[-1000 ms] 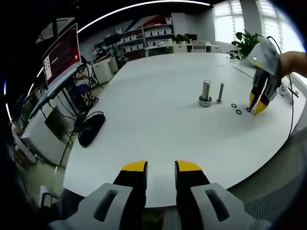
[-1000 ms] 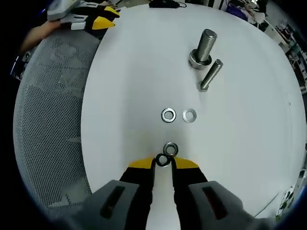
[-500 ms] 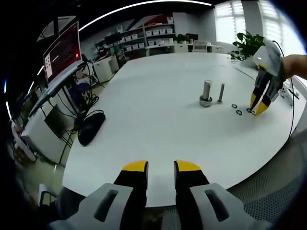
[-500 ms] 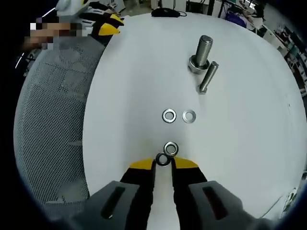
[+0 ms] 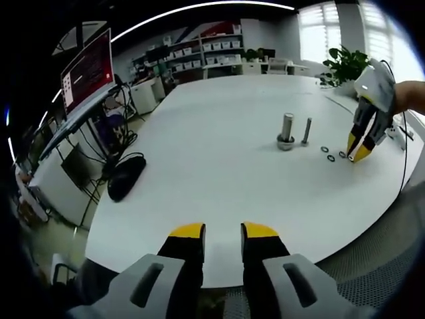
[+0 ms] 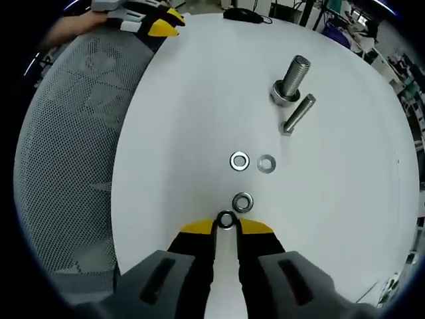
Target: Place the washer onto the threaded stud by aligning its center hole with the stud, sliding it down to the base, and recovering from edge contact or off-axis alignment until the washer reaches the visible bottom stop.
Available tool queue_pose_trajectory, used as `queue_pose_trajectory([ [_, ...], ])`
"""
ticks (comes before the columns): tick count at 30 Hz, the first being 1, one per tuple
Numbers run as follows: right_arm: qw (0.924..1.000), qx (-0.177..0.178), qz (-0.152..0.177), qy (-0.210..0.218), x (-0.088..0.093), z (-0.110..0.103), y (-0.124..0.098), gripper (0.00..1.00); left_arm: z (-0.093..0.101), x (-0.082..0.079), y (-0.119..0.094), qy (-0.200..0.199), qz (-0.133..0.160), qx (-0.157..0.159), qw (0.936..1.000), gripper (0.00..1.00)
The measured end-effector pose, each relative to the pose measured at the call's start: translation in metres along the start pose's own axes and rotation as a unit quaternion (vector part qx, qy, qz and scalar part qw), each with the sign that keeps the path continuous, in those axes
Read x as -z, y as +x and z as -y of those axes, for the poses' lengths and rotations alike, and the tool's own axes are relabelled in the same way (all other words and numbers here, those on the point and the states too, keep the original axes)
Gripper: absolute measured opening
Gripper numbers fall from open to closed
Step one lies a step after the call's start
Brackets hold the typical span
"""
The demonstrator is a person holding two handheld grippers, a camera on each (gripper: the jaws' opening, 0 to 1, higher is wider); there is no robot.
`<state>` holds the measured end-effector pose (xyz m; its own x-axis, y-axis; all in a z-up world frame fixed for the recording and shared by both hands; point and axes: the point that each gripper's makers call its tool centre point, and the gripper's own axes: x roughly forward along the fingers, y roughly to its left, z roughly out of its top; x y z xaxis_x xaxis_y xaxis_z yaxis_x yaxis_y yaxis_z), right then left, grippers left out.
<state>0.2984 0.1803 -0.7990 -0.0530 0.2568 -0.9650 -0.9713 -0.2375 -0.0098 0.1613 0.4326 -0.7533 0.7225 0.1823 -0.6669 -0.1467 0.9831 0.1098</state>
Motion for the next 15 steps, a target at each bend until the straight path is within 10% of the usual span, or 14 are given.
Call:
queue_pose_trajectory([
  [15,0.9997,-0.01,0.016,-0.018,-0.031,0.01,-0.034,0.13,-0.001,0.001,0.001,0.001,-0.004,-0.003,1.0,0.18],
])
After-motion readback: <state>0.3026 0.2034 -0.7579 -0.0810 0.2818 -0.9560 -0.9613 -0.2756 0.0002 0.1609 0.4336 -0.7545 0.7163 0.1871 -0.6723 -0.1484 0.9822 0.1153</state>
